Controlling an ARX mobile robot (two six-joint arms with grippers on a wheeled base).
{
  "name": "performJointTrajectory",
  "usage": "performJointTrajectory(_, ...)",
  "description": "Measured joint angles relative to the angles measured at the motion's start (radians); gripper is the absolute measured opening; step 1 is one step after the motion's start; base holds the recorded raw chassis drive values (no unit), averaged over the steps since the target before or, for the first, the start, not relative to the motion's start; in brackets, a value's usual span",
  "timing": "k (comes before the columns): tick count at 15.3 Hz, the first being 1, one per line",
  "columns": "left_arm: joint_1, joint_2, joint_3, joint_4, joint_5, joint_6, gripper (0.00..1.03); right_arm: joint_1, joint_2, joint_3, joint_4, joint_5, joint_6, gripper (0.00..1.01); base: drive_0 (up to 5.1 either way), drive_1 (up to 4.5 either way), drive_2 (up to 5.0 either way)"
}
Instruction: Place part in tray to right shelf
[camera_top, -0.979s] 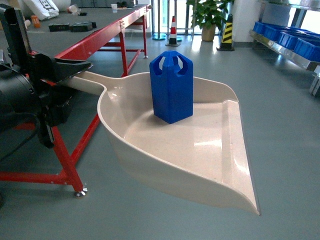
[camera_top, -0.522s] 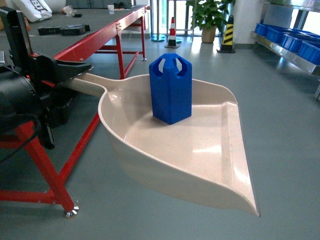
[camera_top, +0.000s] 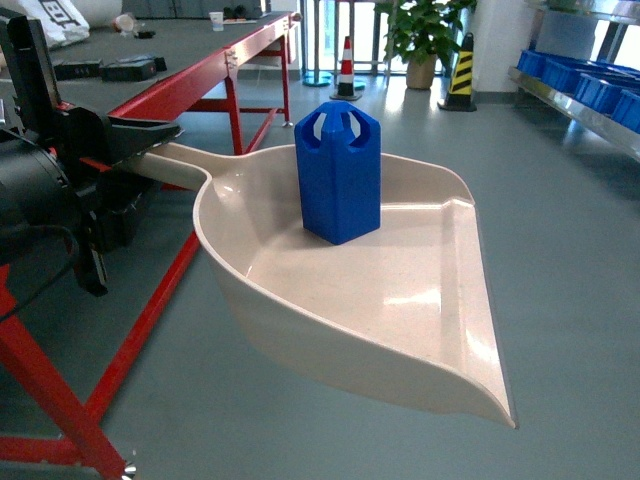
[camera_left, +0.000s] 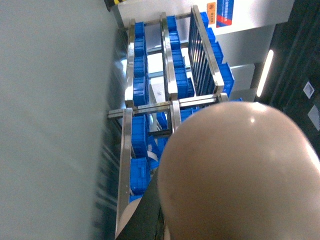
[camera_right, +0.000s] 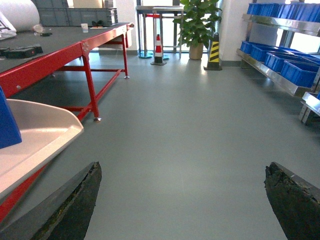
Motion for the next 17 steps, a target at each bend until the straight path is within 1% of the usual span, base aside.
performJointTrajectory(17, 0.000, 0.001, 0.000, 0.000, 0.000, 0.000, 0.16, 0.000, 0.000, 0.000, 0.000, 0.000, 0.000, 0.98, 0.0, 4.33, -4.3)
